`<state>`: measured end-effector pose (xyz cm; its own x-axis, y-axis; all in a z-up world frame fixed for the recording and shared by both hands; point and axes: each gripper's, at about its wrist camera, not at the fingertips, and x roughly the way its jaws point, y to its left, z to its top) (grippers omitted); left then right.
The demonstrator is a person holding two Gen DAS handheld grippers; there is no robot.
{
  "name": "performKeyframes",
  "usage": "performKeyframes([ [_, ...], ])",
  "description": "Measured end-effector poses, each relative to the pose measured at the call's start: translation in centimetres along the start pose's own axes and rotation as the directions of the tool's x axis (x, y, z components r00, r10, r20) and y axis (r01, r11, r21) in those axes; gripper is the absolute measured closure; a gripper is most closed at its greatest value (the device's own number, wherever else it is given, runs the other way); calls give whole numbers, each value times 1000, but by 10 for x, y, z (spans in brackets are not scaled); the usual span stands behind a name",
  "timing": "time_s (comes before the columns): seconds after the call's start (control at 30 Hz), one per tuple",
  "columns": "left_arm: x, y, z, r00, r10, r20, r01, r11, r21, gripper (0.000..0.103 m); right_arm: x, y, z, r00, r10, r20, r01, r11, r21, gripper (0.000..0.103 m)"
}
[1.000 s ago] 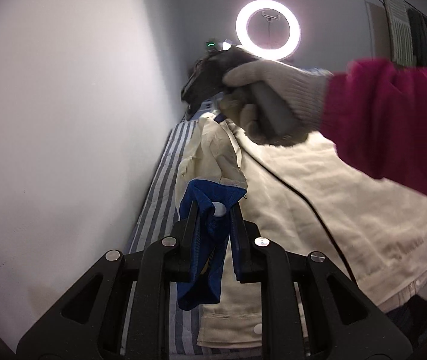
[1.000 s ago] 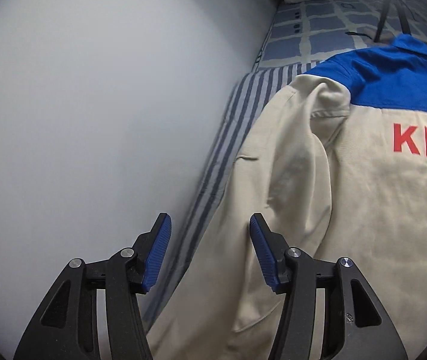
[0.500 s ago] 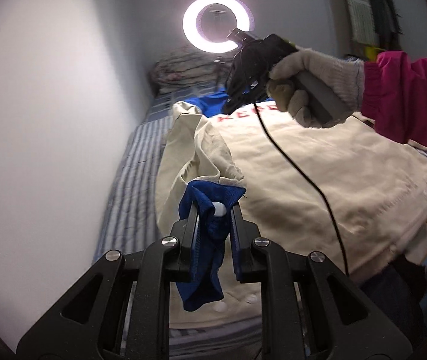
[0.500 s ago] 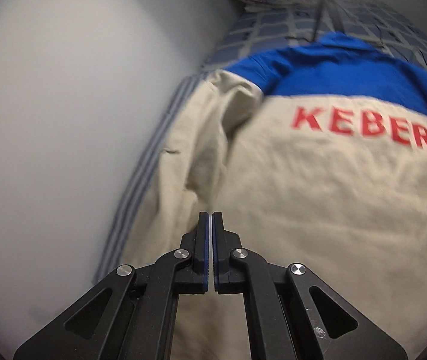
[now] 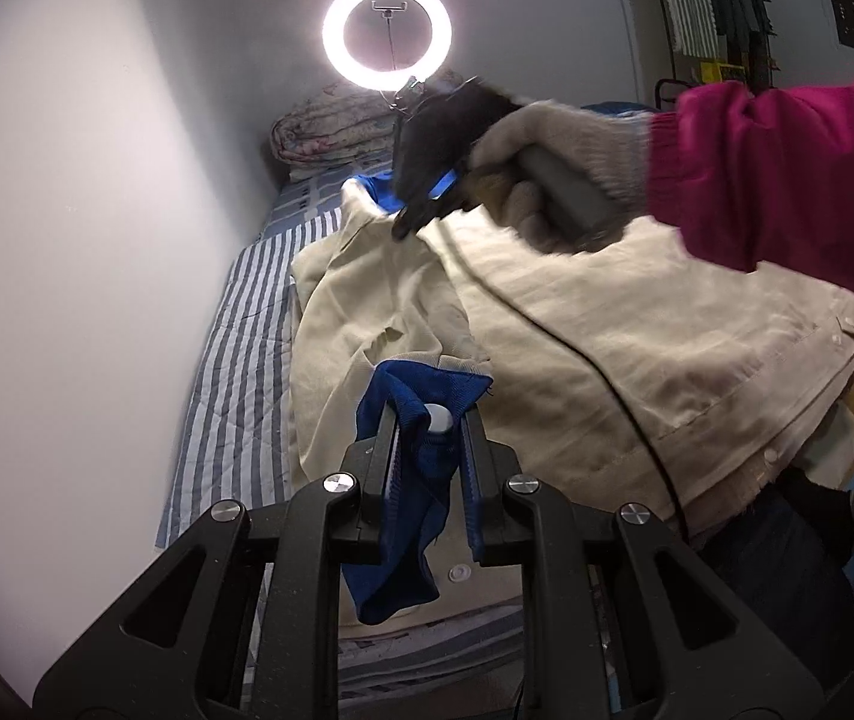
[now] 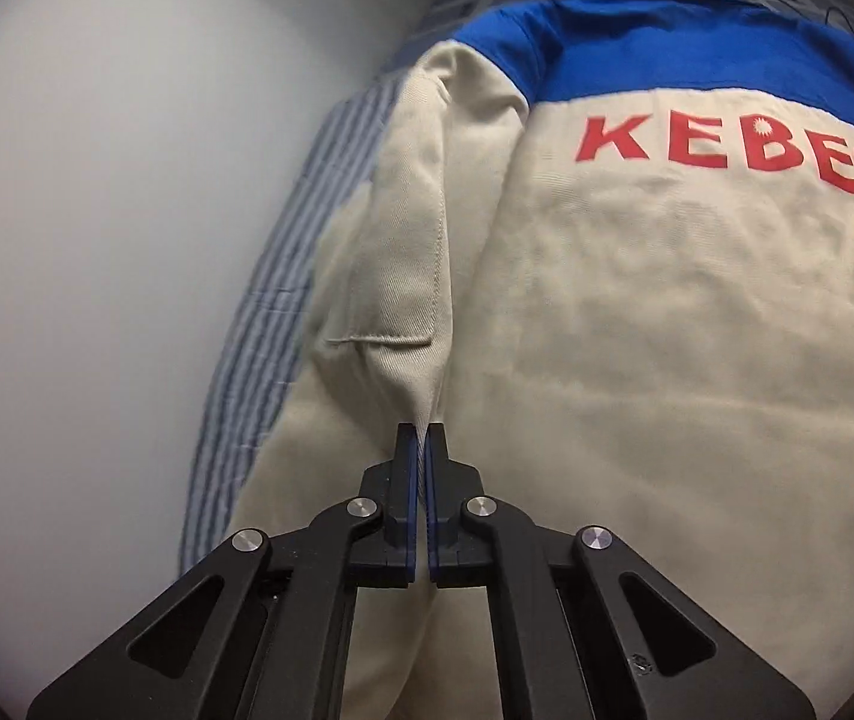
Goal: Fold large clothes
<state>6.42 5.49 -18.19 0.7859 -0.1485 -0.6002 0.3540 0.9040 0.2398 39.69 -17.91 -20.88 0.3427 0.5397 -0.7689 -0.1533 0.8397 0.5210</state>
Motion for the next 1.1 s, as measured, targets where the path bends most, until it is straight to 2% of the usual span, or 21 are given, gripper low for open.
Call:
performKeyframes([
  [0.07, -2, 0, -3, 1000, -25, -11, 25, 1000, 2, 87, -13, -21, -13, 1000, 21, 3, -21, 998, 53, 102],
  [0.13, -2, -3, -4, 997, -75, -20, 75, 997, -10, 85, -12, -36, -24, 999, -34, -34, 36, 998, 54, 102],
  [0.17, -3, -4, -4, 993, -111, -32, 110, 994, -23, 76, -13, -41, -30, 995, -76, -57, 78, 997, 28, 98],
  [0.2, -4, -3, -5, 986, -159, -49, 157, 987, -38, 69, -14, -43, -33, 992, -104, -71, 105, 994, 21, 98],
  [0.27, -14, 0, -7, 978, -205, -40, 202, 976, -82, 53, -22, -45, -35, 989, -126, -73, 127, 992, 11, 97],
  [0.3, -17, 2, -6, 974, -224, -36, 220, 970, -101, 49, -25, -45, -35, 989, -131, -64, 132, 991, 6, 97],
  [0.37, -29, 15, -8, 959, -283, -13, 276, 942, -190, 43, -34, -40, -35, 992, -119, -51, 119, 993, -5, 96],
  [0.43, -30, 34, -12, 953, -302, -3, 288, 913, -290, 42, -37, -33, -37, 993, -102, -60, 100, 994, -33, 94],
  [0.53, -19, 70, -25, 954, -298, -30, 251, 848, -468, 42, -47, -12, -45, 994, -97, -58, 91, 991, -99, 90],
  [0.63, 11, 99, -47, 927, -370, -66, 244, 727, -642, 42, -50, 8, -51, 996, -71, -58, 62, 988, -144, 90],
  [0.7, 28, 105, -57, 910, -405, -91, 232, 677, -698, 42, -52, 20, -50, 997, -63, -50, 53, 983, -176, 83],
  [0.73, 39, 106, -62, 895, -433, -108, 229, 653, -722, 42, -54, 28, -49, 997, -62, -40, 53, 980, -192, 73],
  [0.77, 44, 105, -64, 892, -436, -120, 219, 649, -729, 42, -54, 35, -47, 998, -58, -29, 51, 977, -207, 67],
  [0.8, 49, 105, -66, 891, -435, -134, 204, 644, -737, 42, -53, 39, -48, 998, -55, -24, 48, 975, -219, 66],
  [0.9, 62, 106, -72, 872, -471, -137, 203, 600, -774, 44, -45, 61, -40, 998, -60, -17, 53, 962, -267, 66],
  [1.03, 73, 101, -75, 861, -486, -149, 195, 587, -786, 58, -28, 91, -24, 995, -100, -11, 91, 937, -337, 66],
  [1.1, 78, 101, -79, 855, -501, -133, 200, 556, -807, 65, -15, 104, -13, 993, -115, -16, 101, 928, -359, 65],
])
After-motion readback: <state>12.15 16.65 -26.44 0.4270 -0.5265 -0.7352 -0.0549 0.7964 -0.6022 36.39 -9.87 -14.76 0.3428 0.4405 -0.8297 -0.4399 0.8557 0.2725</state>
